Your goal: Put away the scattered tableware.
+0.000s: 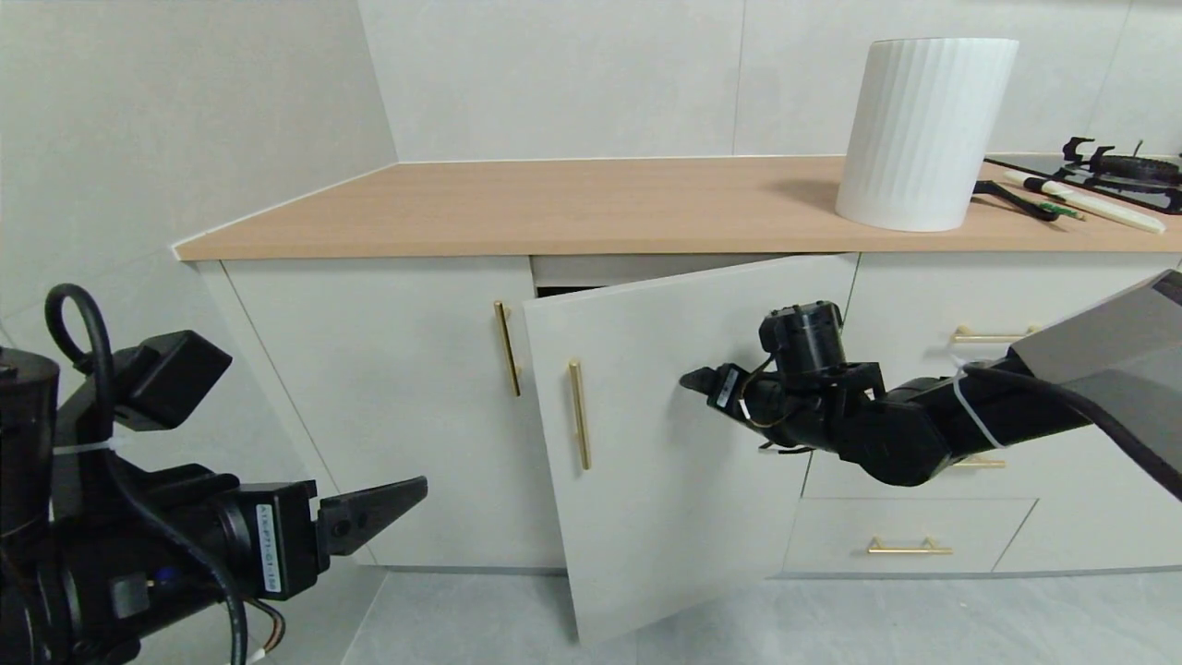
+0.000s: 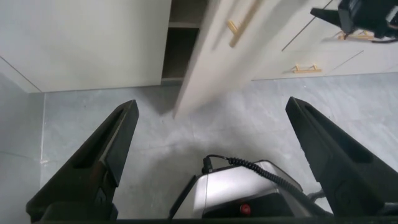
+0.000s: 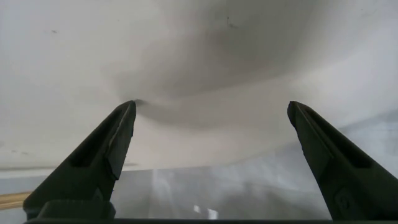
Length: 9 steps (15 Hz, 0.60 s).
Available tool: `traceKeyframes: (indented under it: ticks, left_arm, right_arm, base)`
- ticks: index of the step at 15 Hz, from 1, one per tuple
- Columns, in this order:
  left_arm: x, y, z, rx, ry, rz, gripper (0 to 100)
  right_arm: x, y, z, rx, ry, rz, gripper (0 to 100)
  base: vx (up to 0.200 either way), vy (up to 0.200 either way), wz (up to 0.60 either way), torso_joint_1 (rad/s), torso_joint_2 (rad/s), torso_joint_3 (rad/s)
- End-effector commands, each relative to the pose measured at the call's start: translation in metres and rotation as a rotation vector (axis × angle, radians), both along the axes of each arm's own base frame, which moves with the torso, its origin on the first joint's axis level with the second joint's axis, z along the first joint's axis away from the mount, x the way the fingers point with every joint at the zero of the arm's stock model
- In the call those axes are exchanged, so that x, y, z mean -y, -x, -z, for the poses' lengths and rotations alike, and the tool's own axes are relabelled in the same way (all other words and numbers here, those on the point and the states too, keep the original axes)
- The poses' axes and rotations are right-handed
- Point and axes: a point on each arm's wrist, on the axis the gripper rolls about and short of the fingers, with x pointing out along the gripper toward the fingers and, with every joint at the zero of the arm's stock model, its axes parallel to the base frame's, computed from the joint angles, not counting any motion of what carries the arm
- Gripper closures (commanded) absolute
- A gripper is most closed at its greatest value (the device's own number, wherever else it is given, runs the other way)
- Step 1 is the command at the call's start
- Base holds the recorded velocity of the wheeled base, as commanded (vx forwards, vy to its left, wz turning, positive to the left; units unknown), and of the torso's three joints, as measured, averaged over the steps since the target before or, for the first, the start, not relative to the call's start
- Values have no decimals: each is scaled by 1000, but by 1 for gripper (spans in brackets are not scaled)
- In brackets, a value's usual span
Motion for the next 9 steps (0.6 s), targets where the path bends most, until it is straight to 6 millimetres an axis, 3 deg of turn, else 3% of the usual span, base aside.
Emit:
traceKeyframes:
  ticks: [1,9]
  left_arm:
    - [0,0,0,-2,0,1,0]
    - [0,0,2,-9,-4,4,0]
  right_arm:
    - [-5,-10,4,8,-20,41,0]
    - [-10,-44,7,92,-27,277,0]
  base:
    - [0,0,0,0,0,0]
    - [0,0,0,0,0,0]
